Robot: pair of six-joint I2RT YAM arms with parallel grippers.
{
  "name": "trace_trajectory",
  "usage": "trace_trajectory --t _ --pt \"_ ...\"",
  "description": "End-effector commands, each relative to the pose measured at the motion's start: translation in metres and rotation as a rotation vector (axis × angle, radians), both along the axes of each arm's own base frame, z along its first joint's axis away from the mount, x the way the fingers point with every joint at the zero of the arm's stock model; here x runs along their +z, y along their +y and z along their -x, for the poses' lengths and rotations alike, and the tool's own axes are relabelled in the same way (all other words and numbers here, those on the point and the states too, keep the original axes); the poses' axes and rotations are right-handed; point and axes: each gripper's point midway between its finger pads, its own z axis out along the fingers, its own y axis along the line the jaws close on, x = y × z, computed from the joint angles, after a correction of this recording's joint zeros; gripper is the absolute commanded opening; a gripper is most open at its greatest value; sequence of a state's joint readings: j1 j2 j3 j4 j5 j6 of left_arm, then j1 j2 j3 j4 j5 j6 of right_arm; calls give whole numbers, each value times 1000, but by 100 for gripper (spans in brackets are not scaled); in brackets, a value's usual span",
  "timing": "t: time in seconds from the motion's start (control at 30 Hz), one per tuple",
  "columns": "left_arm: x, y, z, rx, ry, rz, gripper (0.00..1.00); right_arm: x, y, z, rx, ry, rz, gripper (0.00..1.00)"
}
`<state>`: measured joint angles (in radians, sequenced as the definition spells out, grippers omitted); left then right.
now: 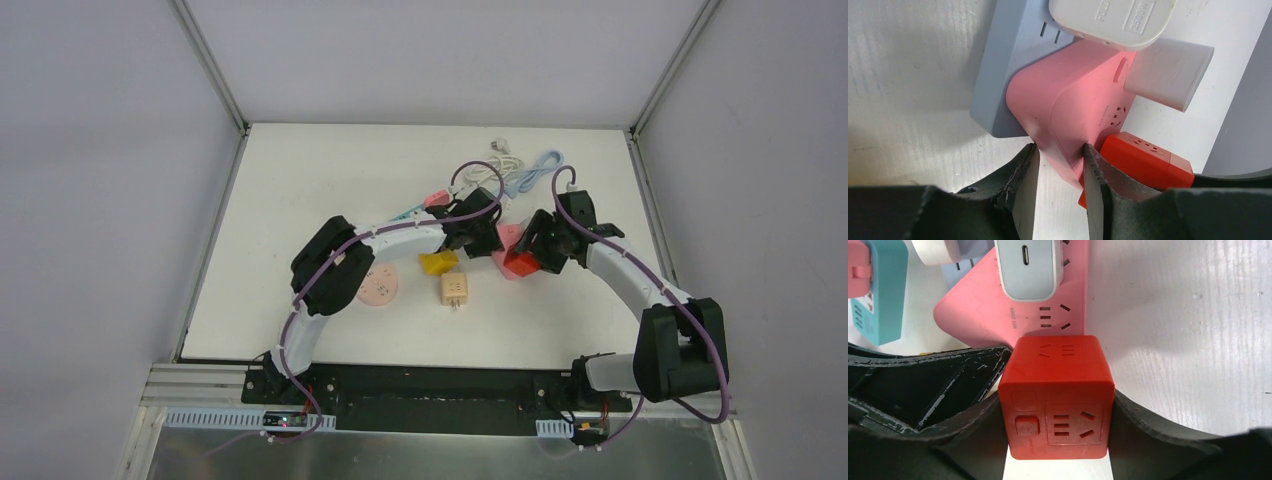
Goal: Pull the plug off the socket
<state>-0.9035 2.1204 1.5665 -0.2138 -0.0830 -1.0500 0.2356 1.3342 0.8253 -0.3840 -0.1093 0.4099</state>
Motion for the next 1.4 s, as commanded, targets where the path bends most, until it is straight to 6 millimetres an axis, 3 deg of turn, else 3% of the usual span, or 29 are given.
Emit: trace_trajectory --t 0.0,0.1,0.2,0.4,0.47,0.7,0.9,1.03,1.37 --pt "-65 59 23 27 107 -292 33 74 20 -13 70 -123 -235 0" --pt "-65 60 23 24 100 -303 32 86 31 -12 131 -122 -316 0" --pt "-66 59 24 21 103 -311 31 78 39 -11 178 -128 -322 0" --pt "-66 58 24 18 106 -330 28 48 43 -5 317 -258 -22 0" --pt "-67 59 24 19 109 -336 27 48 46 -3 353 -301 -6 0" --pt "-68 61 23 24 115 -347 27 78 33 -8 227 -295 -271 0" --pt "-69 60 24 22 123 -351 25 82 38 -2 223 -180 -459 0" --pt "-69 57 24 10 121 -342 25 59 35 -8 211 -111 -334 0" --pt "-70 56 24 4 125 -341 23 1 2 -12 24 194 85 0"
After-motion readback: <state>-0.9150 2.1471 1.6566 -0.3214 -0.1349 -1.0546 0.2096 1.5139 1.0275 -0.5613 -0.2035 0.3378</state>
